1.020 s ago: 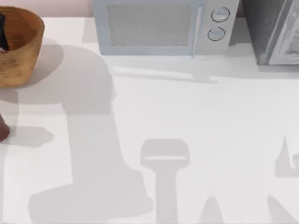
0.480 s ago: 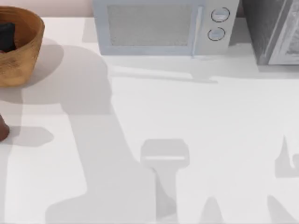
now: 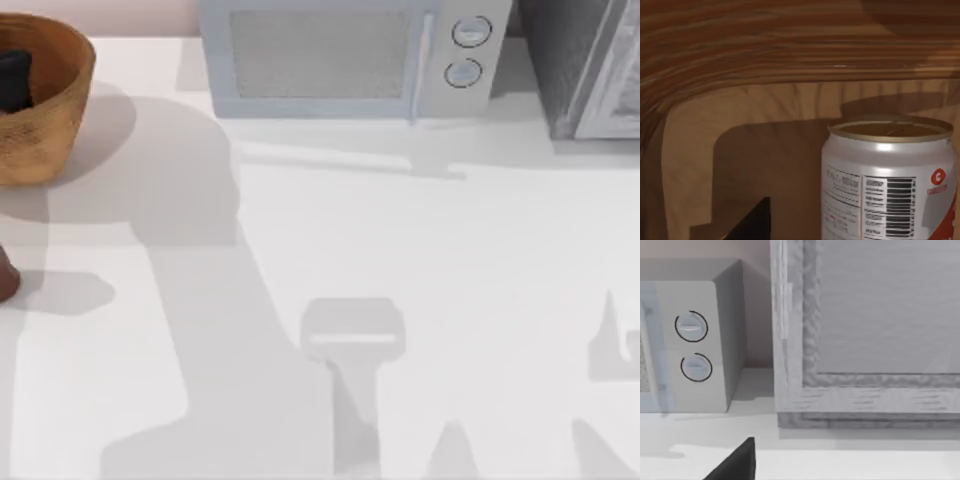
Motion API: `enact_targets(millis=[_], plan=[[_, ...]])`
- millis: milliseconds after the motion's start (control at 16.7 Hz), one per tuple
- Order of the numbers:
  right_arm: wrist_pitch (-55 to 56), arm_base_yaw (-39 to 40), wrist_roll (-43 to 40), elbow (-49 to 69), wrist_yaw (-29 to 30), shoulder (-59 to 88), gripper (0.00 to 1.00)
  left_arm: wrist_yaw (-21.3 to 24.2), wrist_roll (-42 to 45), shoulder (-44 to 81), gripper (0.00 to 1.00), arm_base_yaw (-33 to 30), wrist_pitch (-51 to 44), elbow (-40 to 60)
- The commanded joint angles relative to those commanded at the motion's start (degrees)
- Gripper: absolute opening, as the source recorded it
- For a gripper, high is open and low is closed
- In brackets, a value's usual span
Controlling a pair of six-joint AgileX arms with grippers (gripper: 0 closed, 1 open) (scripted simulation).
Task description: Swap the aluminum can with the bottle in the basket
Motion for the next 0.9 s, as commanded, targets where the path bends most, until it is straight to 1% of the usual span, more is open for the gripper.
enact_targets(millis=[660, 720, 900], plan=[[0.0, 0.0, 0.0, 0.0, 0.0, 0.0, 1.00, 0.0, 0.0, 0.0, 0.02, 0.0, 0.0, 0.0], [0.0, 0.0, 0.0, 0.0, 0.0, 0.0, 1.00, 0.0, 0.0, 0.0, 0.00, 0.0, 0.0, 0.0], [0.0, 0.0, 0.0, 0.0, 0.0, 0.0, 1.00, 0.0, 0.0, 0.0, 0.00, 0.0, 0.0, 0.0]])
